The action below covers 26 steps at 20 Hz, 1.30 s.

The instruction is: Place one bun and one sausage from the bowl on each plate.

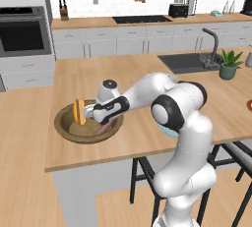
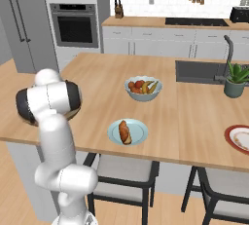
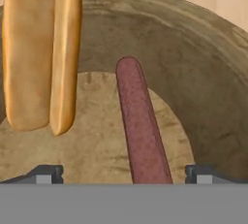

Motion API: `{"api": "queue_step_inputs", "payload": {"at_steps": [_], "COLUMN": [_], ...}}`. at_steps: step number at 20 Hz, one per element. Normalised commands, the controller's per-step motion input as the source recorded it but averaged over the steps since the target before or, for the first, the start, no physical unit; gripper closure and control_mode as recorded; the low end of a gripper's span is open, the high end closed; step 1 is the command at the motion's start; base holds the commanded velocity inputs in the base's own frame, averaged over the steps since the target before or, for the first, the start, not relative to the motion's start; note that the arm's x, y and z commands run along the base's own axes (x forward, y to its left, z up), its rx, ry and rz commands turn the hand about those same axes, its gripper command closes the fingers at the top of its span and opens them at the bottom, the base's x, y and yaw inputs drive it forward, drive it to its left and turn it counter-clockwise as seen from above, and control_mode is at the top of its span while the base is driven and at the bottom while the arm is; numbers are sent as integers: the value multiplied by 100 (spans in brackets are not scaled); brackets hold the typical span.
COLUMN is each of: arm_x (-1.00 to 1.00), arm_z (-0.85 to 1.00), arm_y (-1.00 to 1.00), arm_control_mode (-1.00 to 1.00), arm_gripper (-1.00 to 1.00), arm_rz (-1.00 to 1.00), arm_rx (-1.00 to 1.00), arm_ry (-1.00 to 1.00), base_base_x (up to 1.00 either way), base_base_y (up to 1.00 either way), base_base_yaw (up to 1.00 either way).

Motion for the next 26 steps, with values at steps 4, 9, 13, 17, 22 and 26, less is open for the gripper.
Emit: {"api": "queue_step_inputs", "payload": {"at_steps": [4, 9, 13, 17, 22, 26], "arm_x": [29, 26, 19, 6, -29, -45], "arm_z": [-16, -38, -47, -79, -43, 14], "arm_y": [0, 0, 25, 42, 16, -22], "arm_control_mode": [-100, -100, -100, -100, -100, -100], "arm_gripper": [-100, -100, 100, 100, 100, 100], "arm_rz": [-3, -5, -4, -1, 0, 0], "arm_rx": [0, -5, -6, -11, -6, 1], "arm_ry": [1, 1, 2, 5, -2, -4], "base_base_x": [0, 0, 0, 0, 0, 0], "base_base_y": [0, 0, 0, 0, 0, 0], "base_base_yaw": [0, 0, 0, 0, 0, 0]}}
